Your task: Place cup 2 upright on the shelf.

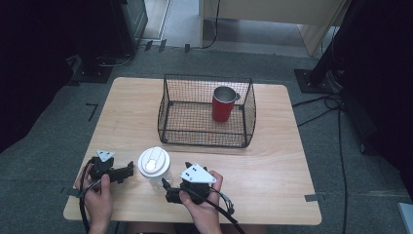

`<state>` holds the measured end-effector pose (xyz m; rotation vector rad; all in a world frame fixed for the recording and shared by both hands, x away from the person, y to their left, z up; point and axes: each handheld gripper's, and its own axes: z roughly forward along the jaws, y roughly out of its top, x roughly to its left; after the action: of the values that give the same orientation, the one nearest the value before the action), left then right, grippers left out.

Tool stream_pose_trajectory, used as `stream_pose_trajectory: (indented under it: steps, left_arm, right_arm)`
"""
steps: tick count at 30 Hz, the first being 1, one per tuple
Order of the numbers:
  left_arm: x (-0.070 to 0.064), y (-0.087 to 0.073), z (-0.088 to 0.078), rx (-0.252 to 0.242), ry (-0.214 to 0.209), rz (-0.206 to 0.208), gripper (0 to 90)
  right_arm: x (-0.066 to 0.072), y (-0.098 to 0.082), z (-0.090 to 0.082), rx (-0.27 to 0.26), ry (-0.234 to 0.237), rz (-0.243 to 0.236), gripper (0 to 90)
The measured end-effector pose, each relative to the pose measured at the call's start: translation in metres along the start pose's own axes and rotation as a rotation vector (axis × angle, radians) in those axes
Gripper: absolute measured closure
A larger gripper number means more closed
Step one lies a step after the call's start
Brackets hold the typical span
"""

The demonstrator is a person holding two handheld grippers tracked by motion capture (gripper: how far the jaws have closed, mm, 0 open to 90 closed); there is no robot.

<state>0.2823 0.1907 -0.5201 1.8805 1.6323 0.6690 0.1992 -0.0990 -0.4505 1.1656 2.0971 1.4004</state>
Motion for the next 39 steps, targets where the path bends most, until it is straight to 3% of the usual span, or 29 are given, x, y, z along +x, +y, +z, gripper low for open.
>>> stream_pose_trajectory:
  steps: [14,39]
  left_arm:
    - [0.000,0.000,0.000,0.000,0.000,0.001,0.0]
    - [0.000,0.000,0.000,0.000,0.000,0.001,0.0]
  right_arm:
    - [0.013,0.004,0.011,0.007,0.035,-0.015,12.7]
    - [0.029,0.010,0.032,0.001,0.047,-0.007,13.4]
